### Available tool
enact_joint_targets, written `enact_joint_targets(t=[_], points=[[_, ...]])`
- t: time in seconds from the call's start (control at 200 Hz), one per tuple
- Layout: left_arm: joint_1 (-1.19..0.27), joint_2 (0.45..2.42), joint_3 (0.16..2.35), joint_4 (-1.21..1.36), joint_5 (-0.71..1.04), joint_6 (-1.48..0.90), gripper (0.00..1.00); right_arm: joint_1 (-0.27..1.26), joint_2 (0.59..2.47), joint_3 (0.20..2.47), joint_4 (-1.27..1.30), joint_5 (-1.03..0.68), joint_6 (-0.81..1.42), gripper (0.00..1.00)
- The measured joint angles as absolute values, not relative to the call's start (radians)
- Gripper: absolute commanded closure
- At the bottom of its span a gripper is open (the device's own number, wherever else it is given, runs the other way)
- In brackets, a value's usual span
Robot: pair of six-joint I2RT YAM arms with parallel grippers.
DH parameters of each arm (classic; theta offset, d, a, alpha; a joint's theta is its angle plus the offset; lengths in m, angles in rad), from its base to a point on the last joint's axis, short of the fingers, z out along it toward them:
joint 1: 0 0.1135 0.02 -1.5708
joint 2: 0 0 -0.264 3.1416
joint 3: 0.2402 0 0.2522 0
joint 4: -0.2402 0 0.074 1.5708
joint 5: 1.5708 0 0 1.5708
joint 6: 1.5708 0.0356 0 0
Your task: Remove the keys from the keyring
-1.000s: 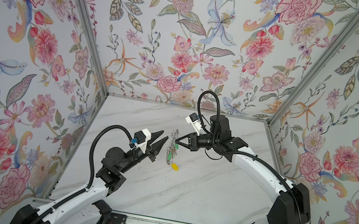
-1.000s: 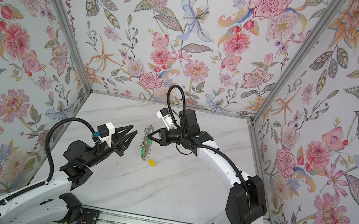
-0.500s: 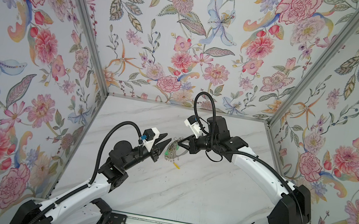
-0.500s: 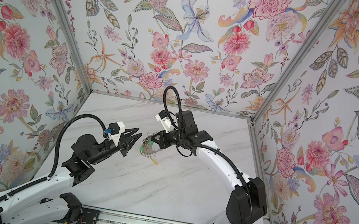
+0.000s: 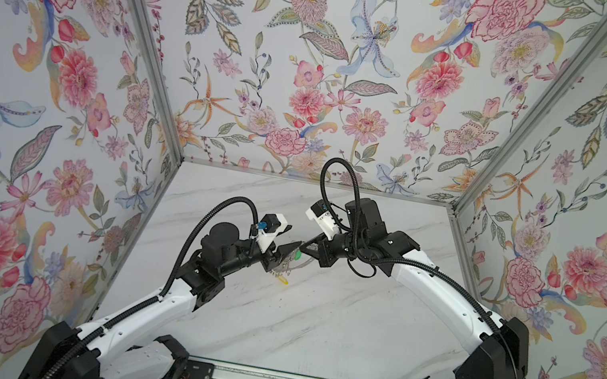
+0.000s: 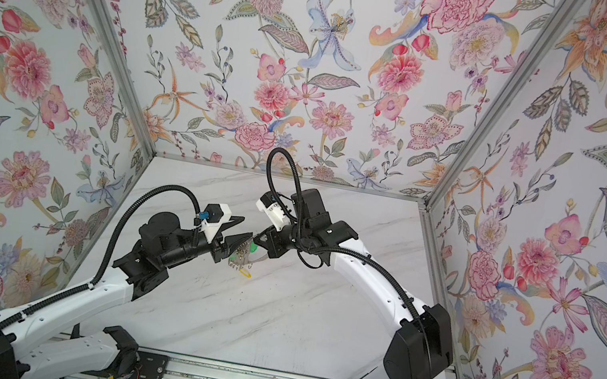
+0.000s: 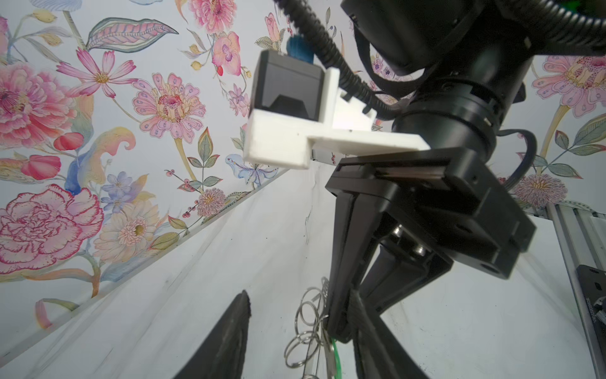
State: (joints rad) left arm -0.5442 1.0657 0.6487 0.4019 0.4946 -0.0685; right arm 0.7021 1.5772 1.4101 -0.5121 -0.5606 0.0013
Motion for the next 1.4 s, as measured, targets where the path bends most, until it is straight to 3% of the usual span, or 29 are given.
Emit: enact_joint_targets(t=[0.125,0.34,1.041,1.331,1.401], points=[[-0.544,1.091,0.660,0.359,0.521,-0.060,0.49,0.702,1.573,1.433,-0.565,-0.540,-0.047,1.00],[-0.544,1.124,0.671,0.320,0.562,-0.056,0.62,0.702,1.555,1.438,-0.604,-0.509,-0.089,1.00],[-0.544,1.141,0.674,0.315,0.623,-0.056,0.64,0.715,1.538,1.453,-0.617,-0.511,-0.118,1.00],[-0.544,1.142,0.677,0.313,0.633,-0.051,0.80,0.717,1.537,1.453,-0.617,-0.514,-0.125,1.00],[-0.544,1.142,0.677,0.313,0.633,-0.054,0.87,0.717,1.536,1.453,-0.617,-0.510,-0.125,1.00]])
